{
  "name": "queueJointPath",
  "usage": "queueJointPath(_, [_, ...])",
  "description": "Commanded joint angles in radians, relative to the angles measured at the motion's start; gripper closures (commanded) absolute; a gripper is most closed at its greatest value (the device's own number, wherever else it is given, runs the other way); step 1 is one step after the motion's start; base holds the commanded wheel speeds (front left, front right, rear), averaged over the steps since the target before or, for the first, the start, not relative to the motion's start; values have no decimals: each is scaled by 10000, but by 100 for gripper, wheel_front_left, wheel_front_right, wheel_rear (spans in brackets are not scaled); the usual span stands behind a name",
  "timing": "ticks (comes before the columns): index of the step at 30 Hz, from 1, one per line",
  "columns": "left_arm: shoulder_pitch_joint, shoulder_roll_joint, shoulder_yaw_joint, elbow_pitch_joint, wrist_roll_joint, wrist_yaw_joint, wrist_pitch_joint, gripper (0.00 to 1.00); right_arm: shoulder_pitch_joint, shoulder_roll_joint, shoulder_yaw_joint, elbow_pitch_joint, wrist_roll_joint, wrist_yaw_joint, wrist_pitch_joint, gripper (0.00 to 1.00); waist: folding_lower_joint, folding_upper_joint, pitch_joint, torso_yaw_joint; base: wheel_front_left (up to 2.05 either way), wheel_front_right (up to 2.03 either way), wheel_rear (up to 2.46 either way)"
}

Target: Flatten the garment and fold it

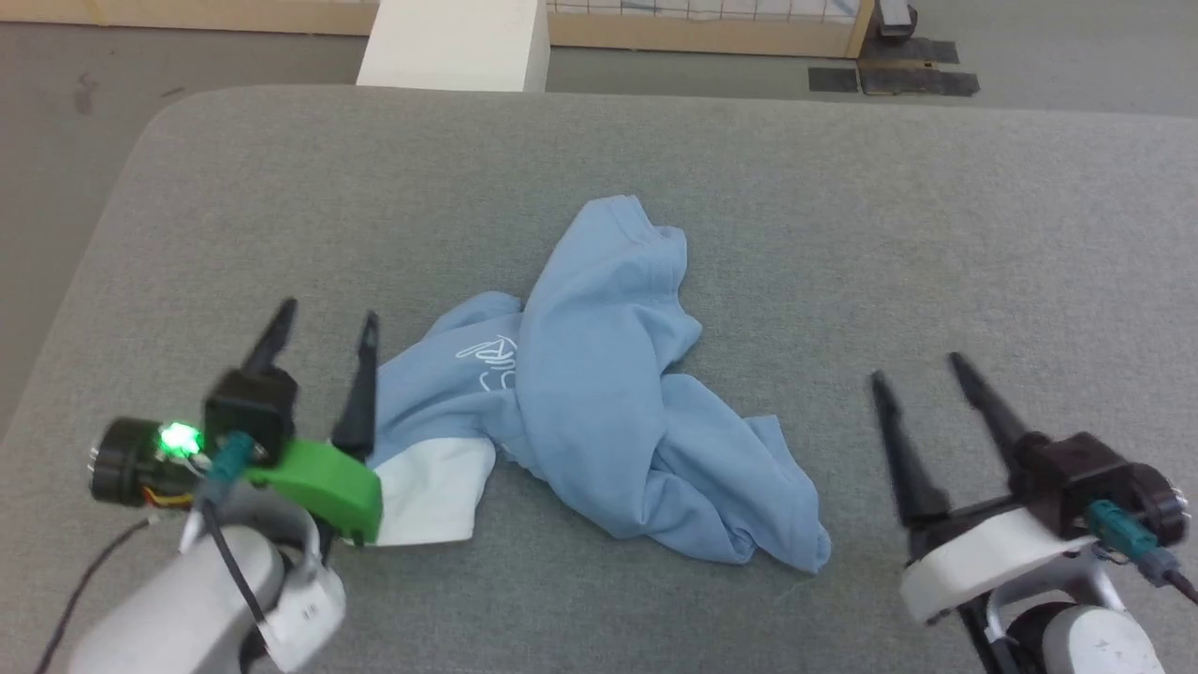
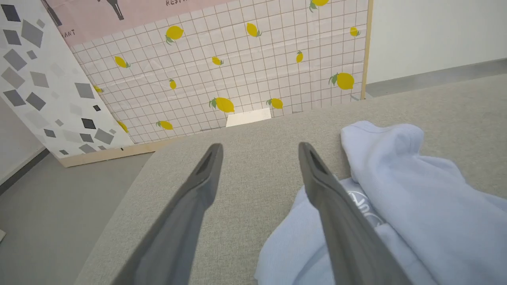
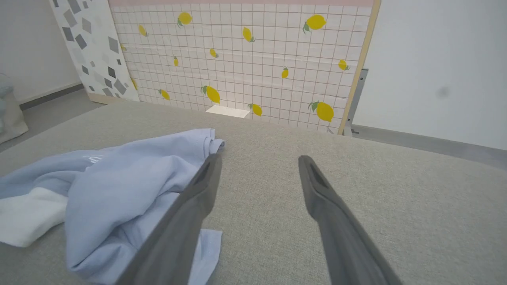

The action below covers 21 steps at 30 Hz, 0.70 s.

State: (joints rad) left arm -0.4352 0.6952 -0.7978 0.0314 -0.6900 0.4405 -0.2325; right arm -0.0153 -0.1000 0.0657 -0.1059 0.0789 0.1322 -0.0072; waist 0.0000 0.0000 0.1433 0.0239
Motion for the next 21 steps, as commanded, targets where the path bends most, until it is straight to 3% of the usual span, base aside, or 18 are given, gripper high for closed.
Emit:
queueJointPath(1, [257,-53,-117,-51,267,-41,-128,0,113,-368,556,-226,328,-15,294,0,0,0,-31,110,0,0,0])
queueJointPath(7, [669,-421,-254,-18,379,33,-216,0,-102,-2677,3361,-1108,2357,-15,2706,0,0,0,128,402,0,0,0])
queueJointPath(11, [641,-634,-257,42,404,28,-235,0,-798,-3780,4678,-1339,3423,-15,4194,0,0,0,398,619,0,0,0])
queueJointPath(15, [494,-806,-230,137,396,-2,-242,0,-1631,-4235,5504,-940,3837,-15,5061,0,0,0,723,888,0,0,0])
queueJointPath(21, [240,-1118,-253,388,427,-99,-250,0,-2792,-4434,6153,492,3492,-15,5618,0,0,0,1248,1429,0,0,0])
